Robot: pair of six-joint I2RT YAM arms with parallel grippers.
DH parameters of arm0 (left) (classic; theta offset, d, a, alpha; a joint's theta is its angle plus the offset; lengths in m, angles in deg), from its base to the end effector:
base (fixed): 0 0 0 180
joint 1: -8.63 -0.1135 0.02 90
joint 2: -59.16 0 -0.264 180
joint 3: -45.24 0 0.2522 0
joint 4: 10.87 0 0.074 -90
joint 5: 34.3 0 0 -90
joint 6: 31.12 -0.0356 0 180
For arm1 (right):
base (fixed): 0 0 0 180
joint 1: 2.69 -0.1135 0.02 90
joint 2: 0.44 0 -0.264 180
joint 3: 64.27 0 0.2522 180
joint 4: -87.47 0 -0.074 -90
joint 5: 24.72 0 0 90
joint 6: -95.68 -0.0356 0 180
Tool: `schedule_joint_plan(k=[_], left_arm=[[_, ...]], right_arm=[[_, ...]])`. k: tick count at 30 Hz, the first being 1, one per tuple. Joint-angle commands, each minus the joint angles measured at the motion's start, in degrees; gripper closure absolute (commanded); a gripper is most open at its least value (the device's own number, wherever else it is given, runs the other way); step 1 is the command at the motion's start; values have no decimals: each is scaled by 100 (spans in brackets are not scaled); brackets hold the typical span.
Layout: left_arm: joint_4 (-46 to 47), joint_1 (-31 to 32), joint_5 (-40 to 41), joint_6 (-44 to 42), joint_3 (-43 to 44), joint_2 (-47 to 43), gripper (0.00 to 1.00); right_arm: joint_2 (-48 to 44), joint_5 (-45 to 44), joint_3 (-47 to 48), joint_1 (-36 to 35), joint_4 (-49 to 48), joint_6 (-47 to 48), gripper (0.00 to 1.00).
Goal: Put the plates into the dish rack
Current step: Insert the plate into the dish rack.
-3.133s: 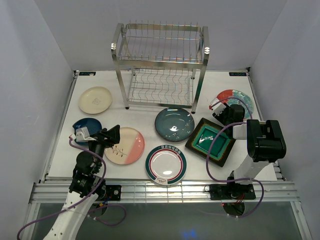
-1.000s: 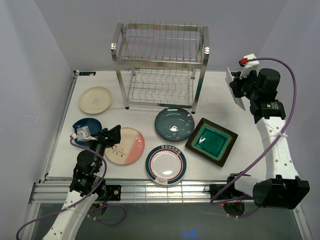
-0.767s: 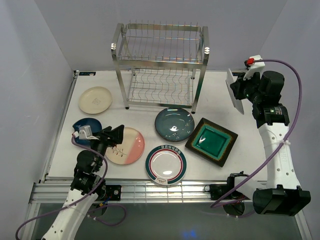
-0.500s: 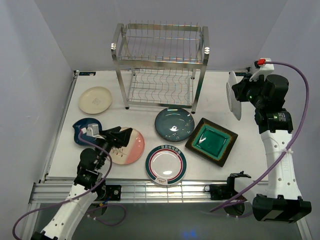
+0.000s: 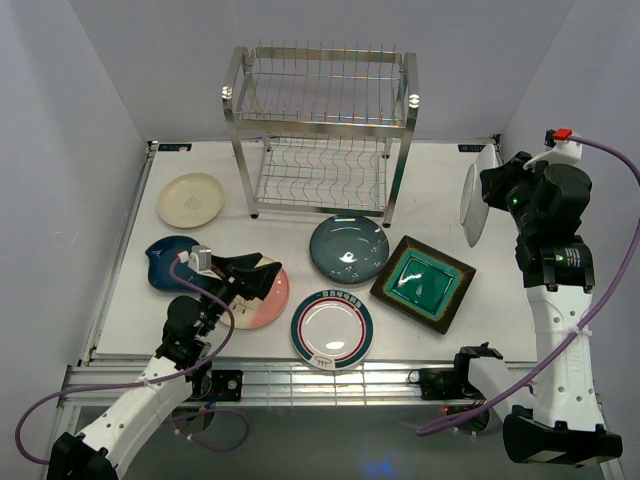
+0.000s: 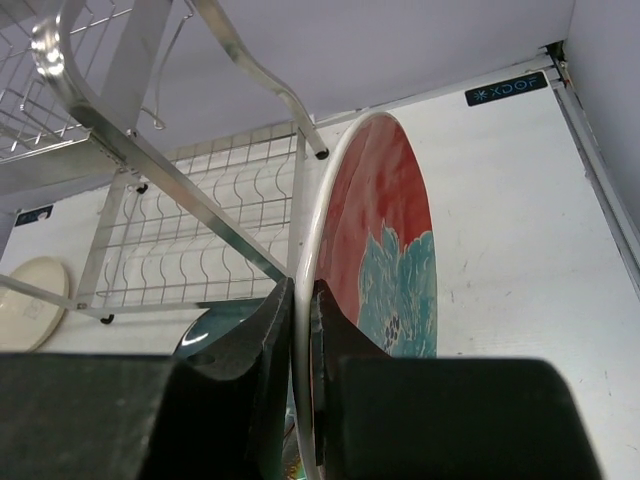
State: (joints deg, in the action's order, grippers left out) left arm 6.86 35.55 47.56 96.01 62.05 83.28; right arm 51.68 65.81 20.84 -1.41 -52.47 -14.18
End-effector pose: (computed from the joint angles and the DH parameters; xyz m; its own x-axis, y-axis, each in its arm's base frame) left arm 0.1196 -0.0664 0.2091 -0.2169 -0.5600 -0.7996 0.5537 0.6040 -0.5733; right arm 0.1782 -0.0037 0.4457 -0.1113 0.3423 -0.9330 0.0542 0.9395 0.3382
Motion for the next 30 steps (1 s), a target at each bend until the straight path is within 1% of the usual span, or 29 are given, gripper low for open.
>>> schedule_joint_plan(k=[1,3,10,14,15,21,25,30], left_arm=[[306,94,50,-74,108,137,5],[314,103,93,-82,82,128,5],[306,103,67,-293,-68,-214,5],[306,103,146,-372,-147,-294,5],[306,103,164,-373,-155,-294,5],[288,103,181,-381,-129,-224,5],[288,103,217,-399,-147,-241,5],[271,103,269,-434,-173,-285,5]], right_arm=[[-202,507,318,-5,-1785,130,92],[-237,675,405,-5,-1953,201,92],[-114,1202,1284,-5,-2147,219,92],[-123,1405,1363,-5,-2559,35,92],[-123,1405,1390,-5,-2804,-18,92],[-79,1607,1724,-5,-3078,-123,92],[-123,2037,1680,-5,-3639,-466,92],[61,2214,1829,-5,-4002,-958,92]])
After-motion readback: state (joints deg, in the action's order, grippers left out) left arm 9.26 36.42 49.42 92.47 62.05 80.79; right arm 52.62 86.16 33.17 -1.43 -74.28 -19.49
